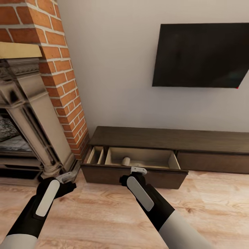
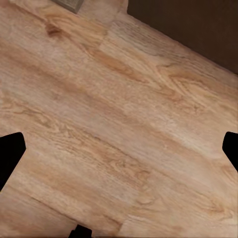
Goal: Place each of the two pumpkins and all three candles from the living room inside a cabinet in the living room (use any cabinet), then make sure every cabinet is closed, and position the cauldron so it is next to a table in the living room.
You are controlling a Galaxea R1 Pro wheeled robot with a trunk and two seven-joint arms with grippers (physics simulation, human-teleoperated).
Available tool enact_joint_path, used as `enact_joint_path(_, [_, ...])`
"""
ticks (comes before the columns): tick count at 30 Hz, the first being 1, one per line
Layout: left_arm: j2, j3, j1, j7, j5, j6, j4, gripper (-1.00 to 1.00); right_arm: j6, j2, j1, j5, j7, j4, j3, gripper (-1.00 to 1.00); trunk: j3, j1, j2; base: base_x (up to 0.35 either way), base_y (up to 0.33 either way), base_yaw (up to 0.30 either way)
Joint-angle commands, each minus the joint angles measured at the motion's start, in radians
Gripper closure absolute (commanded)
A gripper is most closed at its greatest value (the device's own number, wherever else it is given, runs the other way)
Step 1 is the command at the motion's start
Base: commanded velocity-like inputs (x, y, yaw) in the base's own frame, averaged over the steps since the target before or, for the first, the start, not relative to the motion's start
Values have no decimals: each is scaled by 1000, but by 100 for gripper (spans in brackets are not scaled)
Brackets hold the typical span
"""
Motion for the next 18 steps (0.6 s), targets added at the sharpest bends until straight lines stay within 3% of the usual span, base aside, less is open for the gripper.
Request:
enact_joint_path(1, [2,3,0,10,10,2,5,-100,4,0,-1,-6,-8,-2,1,-100,-1,0,-1,0,0,276])
enact_joint_path(18, [-3,7,1,11,9,2,15,-100,8,0,-1,-6,-8,-3,3,-100,-1,0,-1,0,0,280])
